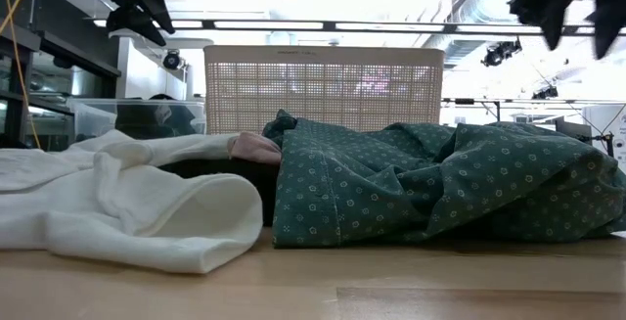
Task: Pick & Place Cloths
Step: Put the pink sock into the right transparent bin
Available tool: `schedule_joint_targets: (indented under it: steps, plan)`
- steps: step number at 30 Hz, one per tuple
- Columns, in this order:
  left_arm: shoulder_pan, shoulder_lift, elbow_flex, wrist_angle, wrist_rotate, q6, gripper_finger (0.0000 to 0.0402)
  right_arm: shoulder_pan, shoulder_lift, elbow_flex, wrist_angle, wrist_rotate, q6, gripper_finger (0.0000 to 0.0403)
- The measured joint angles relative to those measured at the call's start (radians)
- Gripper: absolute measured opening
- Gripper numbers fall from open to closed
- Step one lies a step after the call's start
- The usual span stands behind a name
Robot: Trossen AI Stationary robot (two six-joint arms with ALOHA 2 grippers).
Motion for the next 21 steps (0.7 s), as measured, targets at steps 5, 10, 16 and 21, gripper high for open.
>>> schedule_joint_targets:
  steps: [5, 10, 16, 21]
  plan:
    - [0.0, 0.0, 0.0, -0.018, 0.001, 0.026, 0.0195, 0.194, 0.076, 0.0, 0.042, 0.0, 0.221, 0.0223]
    - [0.0, 0.0, 0.0, -0.018, 0.028, 0.046, 0.0195, 0.314, 0.167, 0.0, 0.125, -0.012, 0.375, 0.0223]
    - [0.0, 0.0, 0.0, -0.018, 0.052, 0.071, 0.0195, 0.407, 0.283, 0.0, 0.242, -0.086, 0.493, 0.0223]
    - [0.0, 0.0, 0.0, -0.02, 0.052, 0.097, 0.0195, 0.473, 0.38, 0.0, 0.285, -0.158, 0.587, 0.0223]
